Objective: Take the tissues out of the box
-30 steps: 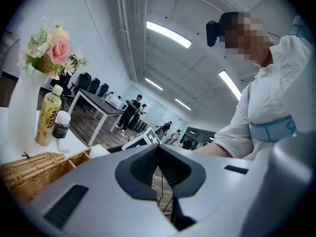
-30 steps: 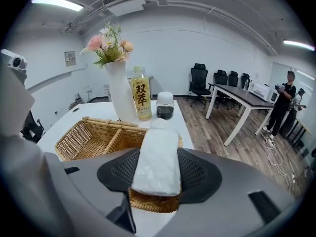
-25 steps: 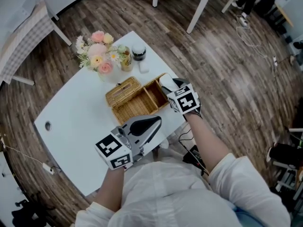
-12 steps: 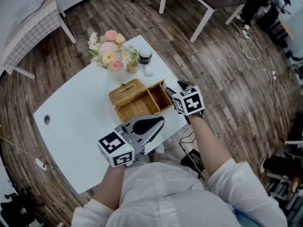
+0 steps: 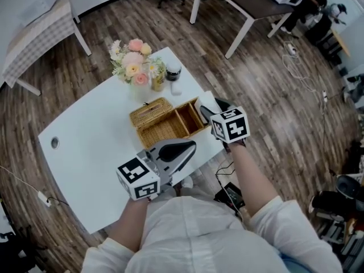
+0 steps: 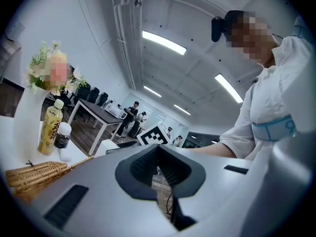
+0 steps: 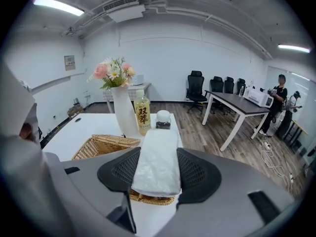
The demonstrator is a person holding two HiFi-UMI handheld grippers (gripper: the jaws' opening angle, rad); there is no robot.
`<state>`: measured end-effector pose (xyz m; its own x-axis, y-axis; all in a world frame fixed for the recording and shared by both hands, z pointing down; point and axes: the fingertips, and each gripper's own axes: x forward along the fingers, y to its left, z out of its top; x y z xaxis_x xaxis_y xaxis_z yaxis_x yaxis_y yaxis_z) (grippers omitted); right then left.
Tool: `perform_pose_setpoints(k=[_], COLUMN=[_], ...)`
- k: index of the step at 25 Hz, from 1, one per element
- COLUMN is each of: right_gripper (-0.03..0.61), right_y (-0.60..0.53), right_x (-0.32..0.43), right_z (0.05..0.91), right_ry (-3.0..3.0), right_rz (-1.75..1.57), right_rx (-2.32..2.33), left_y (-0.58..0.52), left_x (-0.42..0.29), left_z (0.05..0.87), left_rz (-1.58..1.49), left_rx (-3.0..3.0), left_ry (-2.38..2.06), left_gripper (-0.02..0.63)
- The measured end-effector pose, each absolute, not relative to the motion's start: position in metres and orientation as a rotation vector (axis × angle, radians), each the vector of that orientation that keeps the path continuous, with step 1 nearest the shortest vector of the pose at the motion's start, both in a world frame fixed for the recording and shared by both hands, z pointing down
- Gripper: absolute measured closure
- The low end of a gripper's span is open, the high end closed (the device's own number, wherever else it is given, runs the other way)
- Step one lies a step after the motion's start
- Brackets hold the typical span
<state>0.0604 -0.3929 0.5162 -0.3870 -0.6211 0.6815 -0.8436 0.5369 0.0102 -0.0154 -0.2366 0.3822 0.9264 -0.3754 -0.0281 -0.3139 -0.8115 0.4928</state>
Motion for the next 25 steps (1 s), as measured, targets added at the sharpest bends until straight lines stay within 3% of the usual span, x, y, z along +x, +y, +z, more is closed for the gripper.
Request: perform_pose_setpoints(k=[9, 25], right_gripper=[0.333, 0.333], right_y=[-0.374, -0.324], right_x=[0.069, 0.059], right_z=[0.467, 0.437], right_ry=[-2.325, -2.614], right_rz=[0.614, 1.304], right_rx=[1.296, 1.293], left_y=[-0.228, -0.213], left_x=[-0.013, -0.002], left_z=[0.381, 0.379], left_rz=[-0.162, -0.141], left_rx=[2.594, 2.607], left_ry=[-0.484, -0.447], left_gripper=[0.612, 0.612])
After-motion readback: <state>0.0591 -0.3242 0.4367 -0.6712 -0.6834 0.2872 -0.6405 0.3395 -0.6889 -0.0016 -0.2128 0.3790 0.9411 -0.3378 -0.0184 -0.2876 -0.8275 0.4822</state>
